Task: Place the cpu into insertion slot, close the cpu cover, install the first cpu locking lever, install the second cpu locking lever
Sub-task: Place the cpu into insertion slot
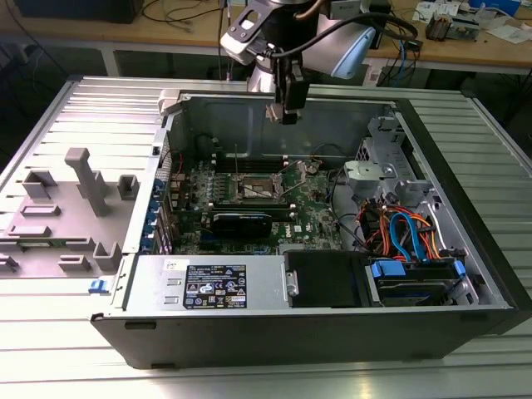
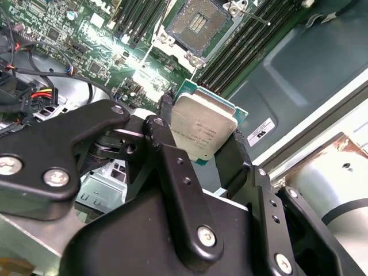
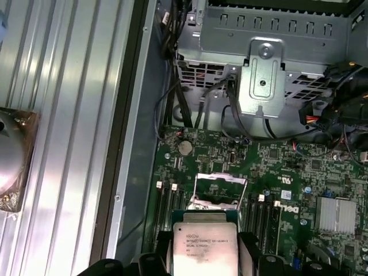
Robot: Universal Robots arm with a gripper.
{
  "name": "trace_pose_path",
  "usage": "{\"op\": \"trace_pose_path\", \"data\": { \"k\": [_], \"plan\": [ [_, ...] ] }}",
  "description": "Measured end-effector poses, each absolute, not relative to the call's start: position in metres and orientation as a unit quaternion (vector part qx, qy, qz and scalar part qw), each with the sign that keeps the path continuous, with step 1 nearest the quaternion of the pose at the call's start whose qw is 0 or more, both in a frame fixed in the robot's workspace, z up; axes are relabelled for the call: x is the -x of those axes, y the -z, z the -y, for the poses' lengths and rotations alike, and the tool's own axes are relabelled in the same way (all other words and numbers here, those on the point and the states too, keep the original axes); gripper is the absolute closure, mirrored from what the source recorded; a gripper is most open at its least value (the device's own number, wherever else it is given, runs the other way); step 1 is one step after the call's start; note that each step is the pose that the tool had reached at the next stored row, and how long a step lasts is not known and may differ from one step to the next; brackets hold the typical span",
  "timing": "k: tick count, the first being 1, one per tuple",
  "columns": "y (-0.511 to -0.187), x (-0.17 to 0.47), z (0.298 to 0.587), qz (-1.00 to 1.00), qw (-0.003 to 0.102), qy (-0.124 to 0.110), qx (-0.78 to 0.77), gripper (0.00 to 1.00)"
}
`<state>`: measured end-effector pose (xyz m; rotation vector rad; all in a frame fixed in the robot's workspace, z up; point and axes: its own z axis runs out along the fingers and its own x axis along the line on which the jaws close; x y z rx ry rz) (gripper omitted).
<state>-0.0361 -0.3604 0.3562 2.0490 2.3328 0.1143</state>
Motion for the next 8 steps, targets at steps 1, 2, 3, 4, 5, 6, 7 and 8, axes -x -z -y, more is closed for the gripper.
{"op": "trace_pose_path", "data": {
  "k": [1,2,3,4,5,6,7,8],
  "plan": [
    [-0.3561,0.0361,0.3604,-0.75,0.017,-0.037,-0.66,0.46],
    [-0.3561,0.0361,0.3603,-0.75,0.017,-0.037,-0.66,0.46],
    [-0.3561,0.0361,0.3603,-0.75,0.017,-0.037,-0.66,0.46],
    [-0.3561,0.0361,0.3603,-0.75,0.017,-0.037,-0.66,0.46],
    [-0.3561,0.0361,0.3603,-0.75,0.017,-0.037,-0.66,0.46],
    [-0.3561,0.0361,0.3603,-0.75,0.017,-0.037,-0.66,0.46],
    [-0.3561,0.0361,0.3603,-0.75,0.017,-0.037,-0.66,0.46],
    [-0.3561,0.0361,0.3603,-0.75,0.017,-0.037,-0.66,0.46]
  ]
}}
